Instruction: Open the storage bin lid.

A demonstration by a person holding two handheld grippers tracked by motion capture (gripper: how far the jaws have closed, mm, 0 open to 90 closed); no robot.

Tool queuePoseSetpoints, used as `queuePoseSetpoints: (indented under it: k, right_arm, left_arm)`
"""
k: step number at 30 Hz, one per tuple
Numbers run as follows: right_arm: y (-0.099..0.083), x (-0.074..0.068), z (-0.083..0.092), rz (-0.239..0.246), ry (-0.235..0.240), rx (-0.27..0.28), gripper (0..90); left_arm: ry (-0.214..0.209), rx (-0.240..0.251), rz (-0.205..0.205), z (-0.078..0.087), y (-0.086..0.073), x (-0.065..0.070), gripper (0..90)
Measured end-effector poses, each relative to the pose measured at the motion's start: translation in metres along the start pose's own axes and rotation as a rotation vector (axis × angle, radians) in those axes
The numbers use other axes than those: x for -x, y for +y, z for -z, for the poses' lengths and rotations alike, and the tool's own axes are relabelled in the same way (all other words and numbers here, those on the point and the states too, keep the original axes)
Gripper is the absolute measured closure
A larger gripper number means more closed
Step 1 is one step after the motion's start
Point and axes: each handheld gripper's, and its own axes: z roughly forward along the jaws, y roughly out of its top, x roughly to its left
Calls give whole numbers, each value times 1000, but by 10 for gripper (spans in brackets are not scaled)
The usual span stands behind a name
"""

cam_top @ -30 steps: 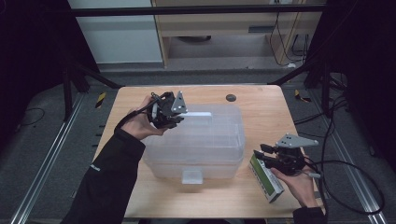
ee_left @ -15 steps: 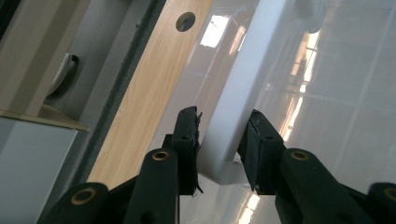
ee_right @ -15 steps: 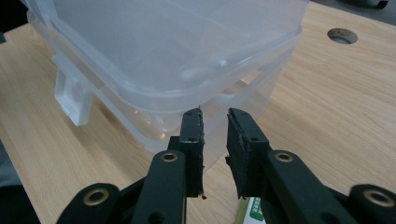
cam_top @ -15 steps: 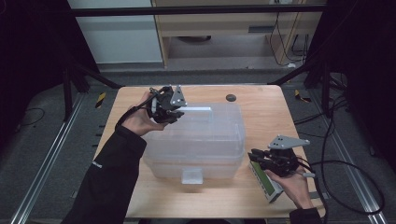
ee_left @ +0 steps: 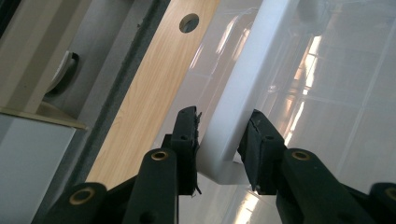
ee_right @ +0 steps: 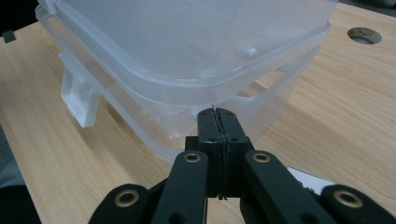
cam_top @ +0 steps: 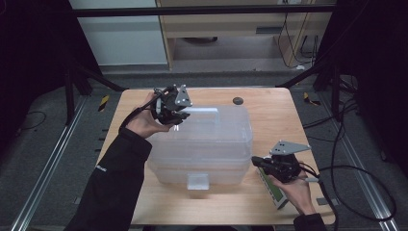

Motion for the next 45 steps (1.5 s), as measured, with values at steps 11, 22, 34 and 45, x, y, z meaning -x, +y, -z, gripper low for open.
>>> queuePoseSetpoints:
  k: [11, 22, 34, 45]
  right_arm:
    - [-1, -1, -5, 6, 1, -16, 899]
    - [-1, -1, -6, 14, -2, -19, 899]
    - [-2, -2, -6, 13, -5, -23, 899]
    - [-2, -2, -6, 13, -7, -24, 900]
  left_arm:
    - [-8, 7, 31, 0, -7, 5, 600]
    - [18, 50, 76, 24, -27, 6, 490]
    - [137, 131, 276, 54, -66, 1, 482]
    - [213, 191, 404, 71, -103, 1, 508]
